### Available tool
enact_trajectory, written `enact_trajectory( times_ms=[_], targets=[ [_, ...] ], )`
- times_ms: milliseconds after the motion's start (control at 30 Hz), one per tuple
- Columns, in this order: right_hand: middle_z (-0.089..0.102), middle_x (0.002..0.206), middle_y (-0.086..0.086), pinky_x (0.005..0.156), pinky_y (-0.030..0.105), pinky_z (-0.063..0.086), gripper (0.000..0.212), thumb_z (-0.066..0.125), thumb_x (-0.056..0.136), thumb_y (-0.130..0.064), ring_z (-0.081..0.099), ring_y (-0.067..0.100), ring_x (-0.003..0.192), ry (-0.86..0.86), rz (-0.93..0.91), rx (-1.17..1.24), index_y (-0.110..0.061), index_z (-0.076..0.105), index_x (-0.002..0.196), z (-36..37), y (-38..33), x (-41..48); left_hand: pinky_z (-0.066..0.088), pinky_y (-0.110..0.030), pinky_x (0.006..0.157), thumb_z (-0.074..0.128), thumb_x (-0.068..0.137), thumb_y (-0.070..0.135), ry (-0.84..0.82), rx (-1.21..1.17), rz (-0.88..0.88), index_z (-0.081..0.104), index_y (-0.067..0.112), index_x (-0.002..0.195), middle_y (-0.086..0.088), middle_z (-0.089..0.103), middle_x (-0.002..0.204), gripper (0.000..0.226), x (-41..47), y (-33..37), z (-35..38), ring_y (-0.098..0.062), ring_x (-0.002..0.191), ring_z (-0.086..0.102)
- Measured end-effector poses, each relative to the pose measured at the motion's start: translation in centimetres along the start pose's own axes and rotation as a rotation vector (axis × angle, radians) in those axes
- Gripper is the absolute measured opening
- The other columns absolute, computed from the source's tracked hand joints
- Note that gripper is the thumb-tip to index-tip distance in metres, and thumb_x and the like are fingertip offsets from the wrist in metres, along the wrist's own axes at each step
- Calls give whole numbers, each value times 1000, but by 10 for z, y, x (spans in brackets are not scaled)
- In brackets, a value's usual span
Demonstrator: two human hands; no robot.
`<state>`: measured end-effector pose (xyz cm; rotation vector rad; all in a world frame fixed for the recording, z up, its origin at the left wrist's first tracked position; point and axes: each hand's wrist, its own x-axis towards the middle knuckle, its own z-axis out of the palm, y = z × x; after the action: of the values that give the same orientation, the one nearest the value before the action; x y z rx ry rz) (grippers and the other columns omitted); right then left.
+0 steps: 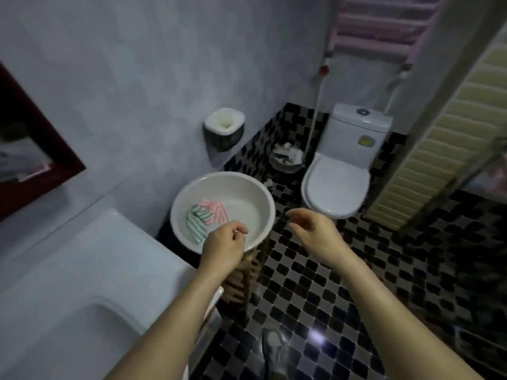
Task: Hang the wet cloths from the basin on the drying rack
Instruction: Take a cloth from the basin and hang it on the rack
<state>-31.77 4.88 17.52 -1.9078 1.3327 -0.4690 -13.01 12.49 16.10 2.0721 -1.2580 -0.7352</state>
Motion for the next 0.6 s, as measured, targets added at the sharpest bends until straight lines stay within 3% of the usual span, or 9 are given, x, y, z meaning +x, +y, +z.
enact_trajectory(
  times_ms=[67, 167, 300, 400, 500, 600],
  targets=[
    [63, 120, -4, 82, 24, 52, 35, 56, 95, -25, 61, 8, 101, -107, -26, -33, -27, 55, 130, 25, -3, 39, 43, -27, 88, 47, 91, 10, 20, 40, -92, 69, 20, 106, 2, 67, 112, 28, 24, -24, -5, -21, 107, 59],
    [54, 131, 0, 91, 28, 46, 41, 54, 95, -24, 54, 16, 116, -255, -74, -121, -27, 50, 136, 59, -3, 93, 44, -31, 97, 50, 90, 12, 5, 137, -188, 65, 19, 119, -4, 60, 129, 34, 60, -54, -5, -24, 117, 55],
    [44, 143, 7, 110, 36, 32, 47, 55, 93, -22, 39, 26, 133, -454, -156, -284, -25, 46, 140, 114, 9, 169, 41, -36, 104, 50, 91, 13, -32, 242, -294, 58, 18, 131, -8, 53, 136, 42, 114, -91, 2, -28, 123, 50],
    [29, 153, 10, 113, 40, 23, 54, 53, 92, -27, 23, 33, 140, -589, -174, -472, -32, 39, 144, 149, 22, 207, 36, -34, 109, 49, 92, 14, -134, 342, -331, 53, 22, 135, -5, 50, 140, 44, 144, -112, 17, -26, 128, 45],
    [6, 160, 3, 112, 50, 26, 57, 53, 93, -27, 5, 33, 144, -715, -178, -596, -36, 34, 146, 174, 30, 231, 32, -33, 111, 46, 94, 16, -237, 442, -372, 52, 26, 136, -1, 41, 144, 43, 161, -132, 33, -24, 134, 33],
    [-4, 160, -4, 109, 53, 26, 58, 51, 92, -23, -6, 29, 146, -799, -172, -668, -35, 34, 146, 201, 43, 251, 23, -34, 116, 46, 93, 21, -343, 615, -396, 51, 21, 136, -3, 32, 147, 43, 181, -152, 55, -27, 137, 24]
  ],
)
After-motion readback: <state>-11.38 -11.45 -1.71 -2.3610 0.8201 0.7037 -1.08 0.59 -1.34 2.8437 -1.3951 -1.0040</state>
